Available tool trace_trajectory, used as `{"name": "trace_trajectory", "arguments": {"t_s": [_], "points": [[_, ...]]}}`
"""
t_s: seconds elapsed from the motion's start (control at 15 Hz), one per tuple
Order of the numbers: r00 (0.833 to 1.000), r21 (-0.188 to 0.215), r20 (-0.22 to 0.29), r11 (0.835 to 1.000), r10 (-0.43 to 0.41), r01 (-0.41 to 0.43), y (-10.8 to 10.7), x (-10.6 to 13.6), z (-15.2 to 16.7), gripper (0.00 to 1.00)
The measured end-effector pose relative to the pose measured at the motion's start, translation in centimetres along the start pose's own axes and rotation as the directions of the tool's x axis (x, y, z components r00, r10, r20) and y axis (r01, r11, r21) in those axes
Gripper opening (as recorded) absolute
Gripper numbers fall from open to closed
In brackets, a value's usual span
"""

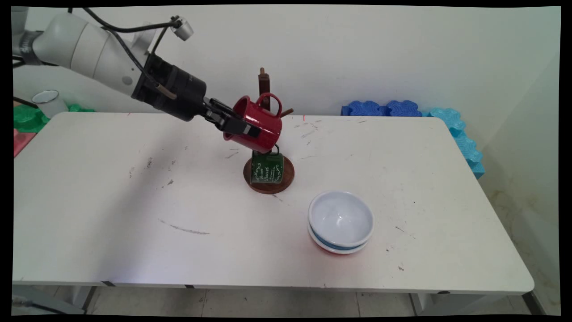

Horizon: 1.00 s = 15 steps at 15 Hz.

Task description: Place the picked object on the table

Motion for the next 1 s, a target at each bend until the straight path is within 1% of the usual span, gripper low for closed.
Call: {"name": "trace_trajectory", "arguments": {"t_s": [0.6, 0.87, 1.0], "points": [[1.000, -0.037, 0.003, 0.999, 0.003, -0.003, 1.9, 0.1, -0.6, 0.00], [1.000, -0.042, 0.013, 0.999, 0.017, -0.016, 2.4, 0.0, -1.2, 0.00], [0.999, -0.038, 0.023, 0.999, 0.030, -0.029, 2.6, -0.2, -1.7, 0.00]]}}
